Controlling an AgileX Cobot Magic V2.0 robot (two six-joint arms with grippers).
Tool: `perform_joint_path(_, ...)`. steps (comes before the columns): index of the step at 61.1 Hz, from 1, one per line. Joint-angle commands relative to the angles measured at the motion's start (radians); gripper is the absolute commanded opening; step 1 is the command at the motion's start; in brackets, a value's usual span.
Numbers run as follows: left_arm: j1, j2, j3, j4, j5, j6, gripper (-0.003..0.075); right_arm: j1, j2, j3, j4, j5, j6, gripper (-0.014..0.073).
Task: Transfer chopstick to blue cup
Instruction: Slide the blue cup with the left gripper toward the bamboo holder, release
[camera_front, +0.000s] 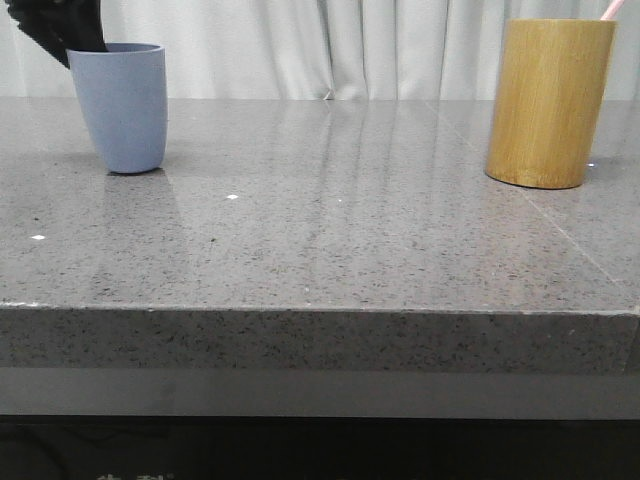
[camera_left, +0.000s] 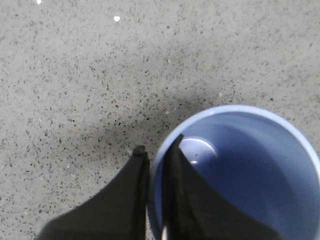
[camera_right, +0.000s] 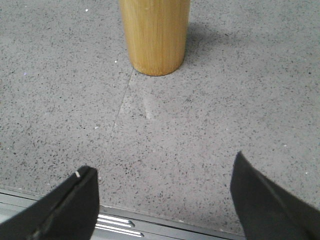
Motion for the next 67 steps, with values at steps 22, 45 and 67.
perform_joint_path(22,-0.182,-0.033,-0.218,-0.014,0.019,-0.003,-0.0019,0.002,0.007,-0.035,0.010,-0.072,-0.008,0.0561)
perform_joint_path(45,-0.342,0.082,-0.331,-0.014,0.023,-0.006,-0.0019,0.002,0.007,-0.035,0.010,-0.040,-0.008,0.0561)
perform_joint_path(67,-0.380,0.158,-0.355,-0.014,0.019,-0.006,-0.0018,0.002,0.007,-0.035,0.011,-0.026,-0.008,0.0561)
